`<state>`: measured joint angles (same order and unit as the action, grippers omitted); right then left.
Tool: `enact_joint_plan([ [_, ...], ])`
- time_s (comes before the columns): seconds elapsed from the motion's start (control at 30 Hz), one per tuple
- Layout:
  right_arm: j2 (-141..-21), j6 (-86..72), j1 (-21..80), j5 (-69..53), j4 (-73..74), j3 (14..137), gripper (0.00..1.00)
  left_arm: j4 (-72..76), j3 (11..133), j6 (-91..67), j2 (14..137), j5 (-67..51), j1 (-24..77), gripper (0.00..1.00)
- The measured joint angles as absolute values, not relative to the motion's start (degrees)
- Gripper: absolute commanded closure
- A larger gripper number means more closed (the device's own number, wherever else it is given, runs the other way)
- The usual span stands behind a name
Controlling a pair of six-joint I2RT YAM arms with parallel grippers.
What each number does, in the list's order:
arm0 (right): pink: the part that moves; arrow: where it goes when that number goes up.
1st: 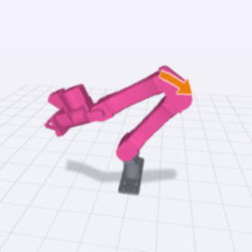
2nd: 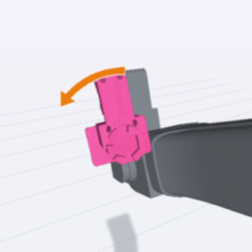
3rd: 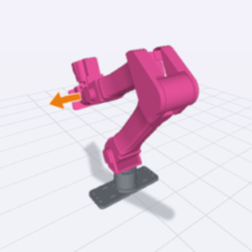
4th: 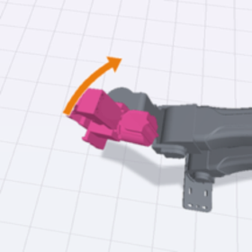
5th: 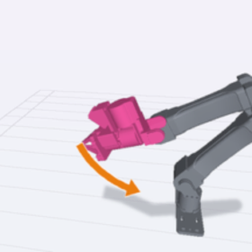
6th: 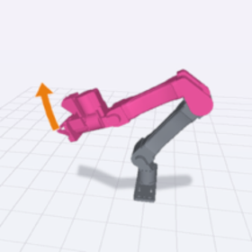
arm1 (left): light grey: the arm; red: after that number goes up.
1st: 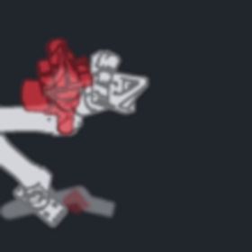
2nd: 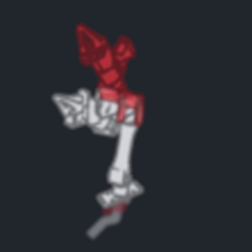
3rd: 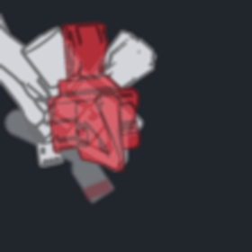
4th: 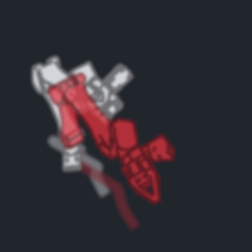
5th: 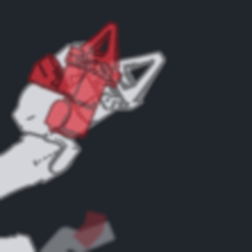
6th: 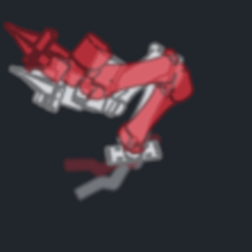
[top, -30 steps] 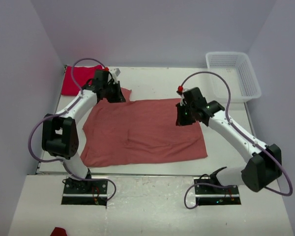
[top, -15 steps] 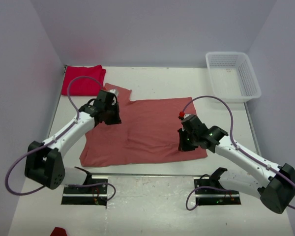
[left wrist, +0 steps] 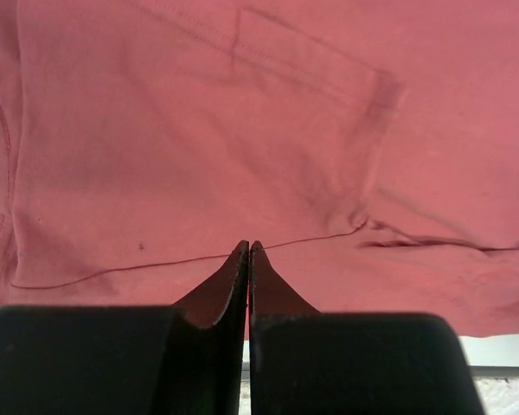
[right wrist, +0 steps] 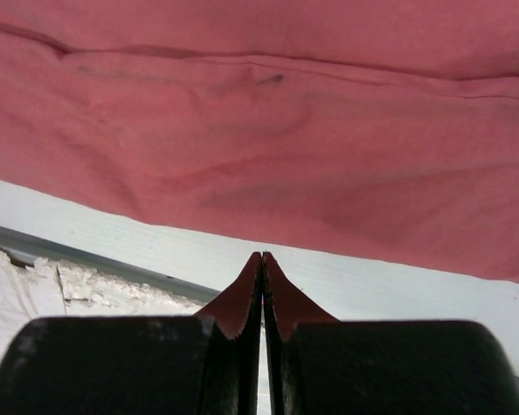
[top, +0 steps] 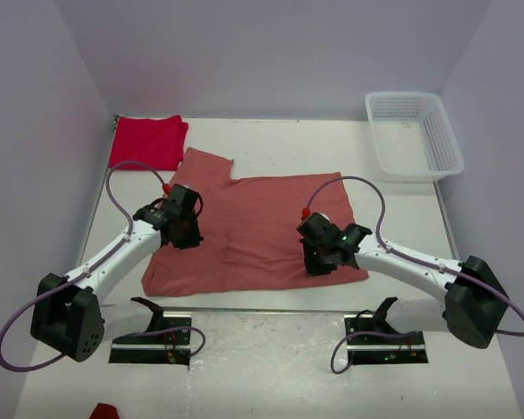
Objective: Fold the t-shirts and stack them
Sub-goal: Grap the side of the flattened tshirt furthest away from the robot with both arms
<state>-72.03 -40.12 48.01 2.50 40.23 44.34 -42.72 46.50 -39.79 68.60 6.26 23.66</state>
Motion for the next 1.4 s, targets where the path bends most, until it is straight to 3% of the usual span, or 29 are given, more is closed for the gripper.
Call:
enact_joint_plan([
  [0.77,-87.83,-42.44,52.25,3.55,31.27,46.02,1.0,-38.68,40.69,-41.95,80.49,6.85,23.07,1.0],
  [1.1,-91.15,-42.87,57.01,3.99,28.29,48.82,1.0,-39.05,40.23,-45.52,80.27,4.05,17.12,1.0],
  [1.4,-93.01,-43.81,59.92,3.79,26.89,50.54,1.0,-44.42,39.79,-48.47,78.48,10.02,8.34,1.0],
])
